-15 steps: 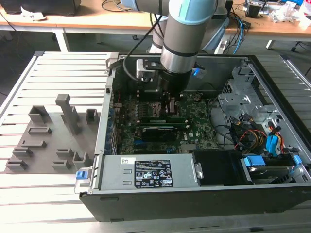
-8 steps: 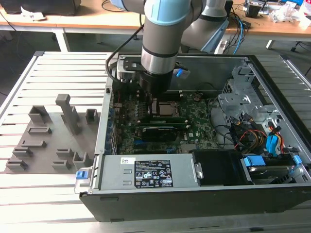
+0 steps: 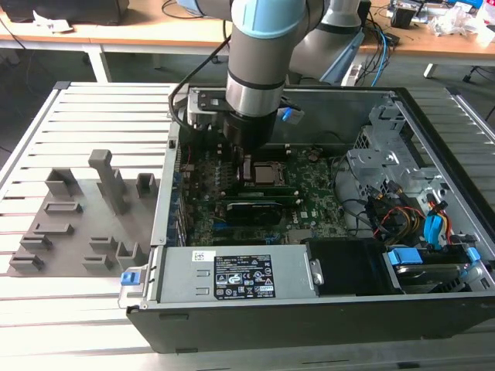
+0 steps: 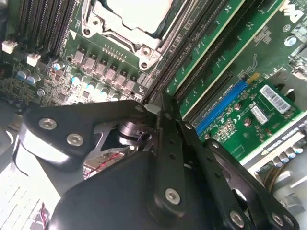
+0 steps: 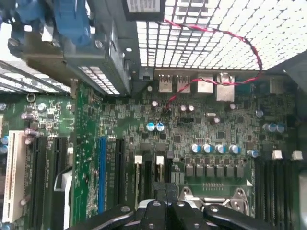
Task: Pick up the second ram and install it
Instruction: 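Press down the second ram until it locks into place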
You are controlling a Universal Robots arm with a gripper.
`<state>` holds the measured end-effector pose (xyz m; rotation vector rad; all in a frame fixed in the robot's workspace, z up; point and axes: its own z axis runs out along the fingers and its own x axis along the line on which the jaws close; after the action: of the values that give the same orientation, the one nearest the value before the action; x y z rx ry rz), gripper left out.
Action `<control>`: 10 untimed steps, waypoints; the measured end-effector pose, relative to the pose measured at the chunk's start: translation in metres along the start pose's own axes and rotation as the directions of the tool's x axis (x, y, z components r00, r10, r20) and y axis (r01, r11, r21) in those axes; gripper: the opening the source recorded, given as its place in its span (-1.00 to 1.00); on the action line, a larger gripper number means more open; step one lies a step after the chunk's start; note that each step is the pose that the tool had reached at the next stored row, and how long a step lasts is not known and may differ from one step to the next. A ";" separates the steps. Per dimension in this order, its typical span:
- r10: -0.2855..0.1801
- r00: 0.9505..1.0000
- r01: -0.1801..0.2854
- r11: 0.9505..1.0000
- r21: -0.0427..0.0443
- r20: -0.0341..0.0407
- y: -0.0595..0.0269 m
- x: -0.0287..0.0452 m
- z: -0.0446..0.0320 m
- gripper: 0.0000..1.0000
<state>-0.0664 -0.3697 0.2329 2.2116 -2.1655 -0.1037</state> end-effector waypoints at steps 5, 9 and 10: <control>0.000 1.000 0.000 1.000 -0.013 0.006 -0.0309 0.0005 -0.0080 -0.79; 0.000 1.000 0.000 1.000 -0.013 0.006 -0.0292 -0.0001 -0.0346 -0.79; 0.000 1.000 0.000 1.000 -0.013 0.006 -0.0288 -0.0002 -0.0391 -0.79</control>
<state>-0.0346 -0.3695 0.2696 2.2074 -2.1612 -0.1239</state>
